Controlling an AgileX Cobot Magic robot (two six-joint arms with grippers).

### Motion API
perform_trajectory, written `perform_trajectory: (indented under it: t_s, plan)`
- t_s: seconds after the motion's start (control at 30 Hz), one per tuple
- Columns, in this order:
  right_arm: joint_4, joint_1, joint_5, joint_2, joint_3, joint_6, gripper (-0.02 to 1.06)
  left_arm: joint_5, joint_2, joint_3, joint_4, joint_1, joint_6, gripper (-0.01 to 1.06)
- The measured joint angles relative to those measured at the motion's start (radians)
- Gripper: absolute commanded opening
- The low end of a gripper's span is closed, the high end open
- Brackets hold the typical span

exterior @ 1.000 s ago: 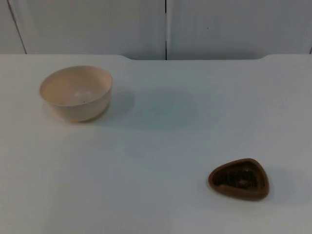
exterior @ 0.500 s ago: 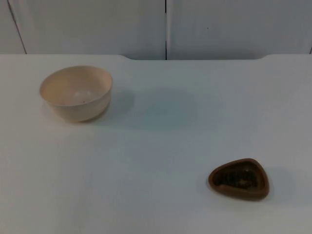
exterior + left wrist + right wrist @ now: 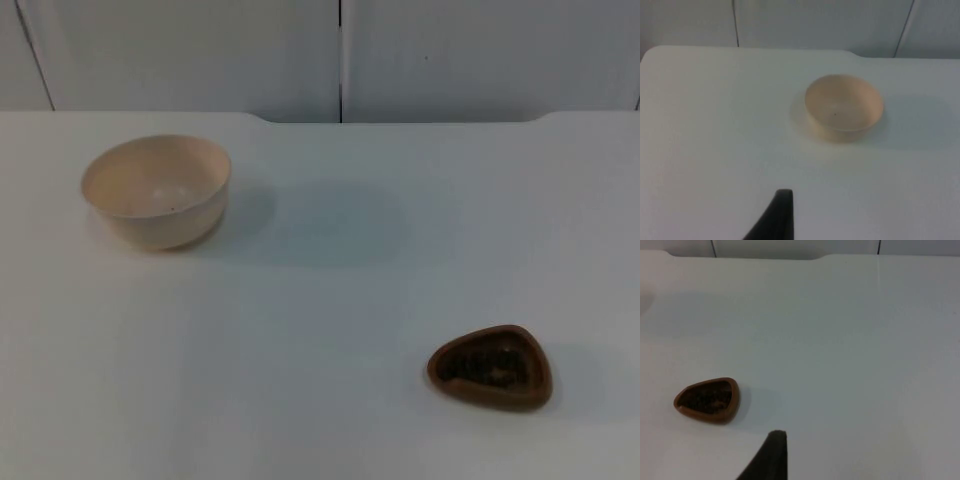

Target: Pick up the bowl with the left hand and pour the coffee beans from the cup into the bowl with the right hand.

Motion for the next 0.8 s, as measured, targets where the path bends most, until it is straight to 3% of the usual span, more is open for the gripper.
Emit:
perform_trajectory:
  t_s: [0.43, 0.8]
  plan:
    - [0.0, 0.0, 0.0, 0.0, 0.0, 0.0, 1.05, -0.038, 0.151, -0.142, -0.012, 0.0, 0.0, 1.05]
    - [0.0, 0.0, 0.0, 0.0, 0.0, 0.0, 1.05, -0.056, 0.245, -0.178, -0.063, 0.0, 0.038, 1.05]
